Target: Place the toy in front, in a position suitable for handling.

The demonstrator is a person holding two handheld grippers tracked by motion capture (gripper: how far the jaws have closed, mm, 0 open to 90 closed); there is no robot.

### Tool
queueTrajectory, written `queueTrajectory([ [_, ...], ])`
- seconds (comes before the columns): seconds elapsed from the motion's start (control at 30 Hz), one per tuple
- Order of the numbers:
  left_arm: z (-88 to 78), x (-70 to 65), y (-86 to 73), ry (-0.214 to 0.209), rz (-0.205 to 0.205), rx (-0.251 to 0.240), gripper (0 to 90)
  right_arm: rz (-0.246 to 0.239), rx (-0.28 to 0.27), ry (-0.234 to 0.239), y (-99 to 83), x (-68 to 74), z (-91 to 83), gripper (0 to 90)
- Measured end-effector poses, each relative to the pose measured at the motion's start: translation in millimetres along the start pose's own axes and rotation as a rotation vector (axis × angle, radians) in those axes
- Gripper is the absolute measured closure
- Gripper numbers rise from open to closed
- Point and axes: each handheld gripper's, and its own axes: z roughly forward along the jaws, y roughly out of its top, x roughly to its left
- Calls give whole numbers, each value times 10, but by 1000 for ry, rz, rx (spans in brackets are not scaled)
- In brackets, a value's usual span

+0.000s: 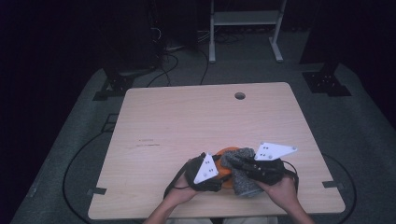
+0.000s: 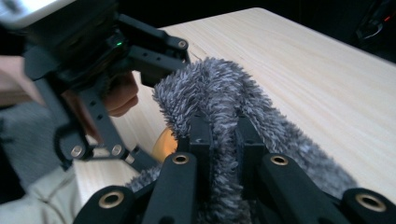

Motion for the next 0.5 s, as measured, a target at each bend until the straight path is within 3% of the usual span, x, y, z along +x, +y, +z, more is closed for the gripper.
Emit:
queueTrajectory([
  [0.07,-14,-19,-4,5,39,4,398,-9,7,-12,9,-8,3,803],
  [0.2,-21,16,-38,-7,5,3,392,17,18,-62,-67,-149,-22,803],
  [0.23,-20,48,-44,-14,-42,1,367,50,27,-72,-115,-221,-32,803],
  [0.27,-6,115,-32,-30,-158,3,220,100,46,-81,-225,-343,-39,803],
  [0.3,8,156,-24,-47,-235,7,155,109,55,-82,-269,-370,-34,804],
  [0.33,8,156,-24,-47,-235,7,118,122,54,-74,-294,-376,-28,804],
  [0.37,27,192,-20,-63,-322,6,118,122,54,-74,-294,-376,-28,804],
  [0.4,39,204,-19,-53,-353,19,121,122,50,-66,-290,-365,-22,804],
  [0.5,28,189,-29,-20,-320,37,312,93,55,-56,-215,-278,-6,805],
])
